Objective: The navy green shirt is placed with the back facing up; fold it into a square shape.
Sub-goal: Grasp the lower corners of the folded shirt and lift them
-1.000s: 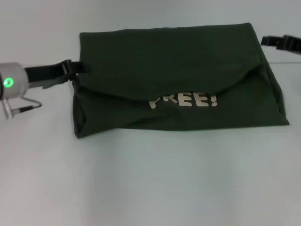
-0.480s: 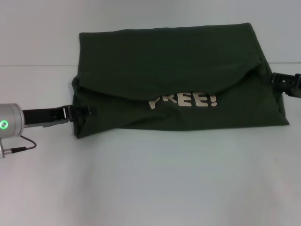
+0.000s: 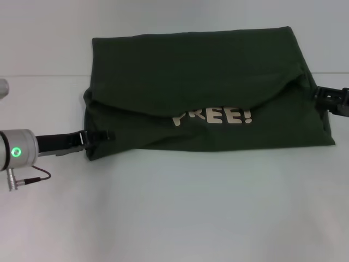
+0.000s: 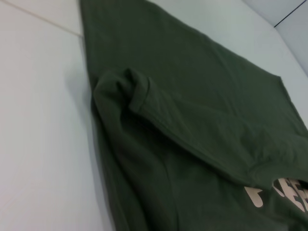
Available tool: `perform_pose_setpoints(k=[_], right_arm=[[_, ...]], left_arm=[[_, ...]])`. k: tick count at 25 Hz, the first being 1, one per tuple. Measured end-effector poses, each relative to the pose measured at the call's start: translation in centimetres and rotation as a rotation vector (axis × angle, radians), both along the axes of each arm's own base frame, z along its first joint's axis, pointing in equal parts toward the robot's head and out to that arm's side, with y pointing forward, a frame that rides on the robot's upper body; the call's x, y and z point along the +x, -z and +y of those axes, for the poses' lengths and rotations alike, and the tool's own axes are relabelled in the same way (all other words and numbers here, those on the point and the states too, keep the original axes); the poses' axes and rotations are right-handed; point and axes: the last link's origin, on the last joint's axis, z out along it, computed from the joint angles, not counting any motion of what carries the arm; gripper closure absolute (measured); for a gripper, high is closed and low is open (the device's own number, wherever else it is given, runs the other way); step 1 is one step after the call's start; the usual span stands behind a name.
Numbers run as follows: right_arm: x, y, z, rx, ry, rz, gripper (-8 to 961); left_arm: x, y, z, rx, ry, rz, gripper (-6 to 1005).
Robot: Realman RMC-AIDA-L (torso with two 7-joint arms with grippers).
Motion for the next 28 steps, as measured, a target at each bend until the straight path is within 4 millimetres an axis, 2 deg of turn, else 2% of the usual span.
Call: perform_pose_setpoints(k=[13, 19, 26, 28], right_arm=[[0.2, -0.2, -0.1, 0.008, 0.006, 0.012, 224], [0.2, -0.3, -0.2, 0.014, 0.008, 0.018, 224], [0.3, -0.5, -0.3, 0.020, 0.011, 0.035, 223], [0.3, -0.5, -0.3, 0.019, 0.010, 0.036, 223]], left_arm=[[0.1, 1.2, -0.1, -0.024, -0.015, -0.010, 232], [0.6, 1.3, 0.0, -0.032, -0.002, -0.021, 237], [0.2, 1.4, 0.1, -0.040, -0.028, 0.013, 243], [0.2, 1.3, 0.2, -0.036, -0.030, 0.017, 325]])
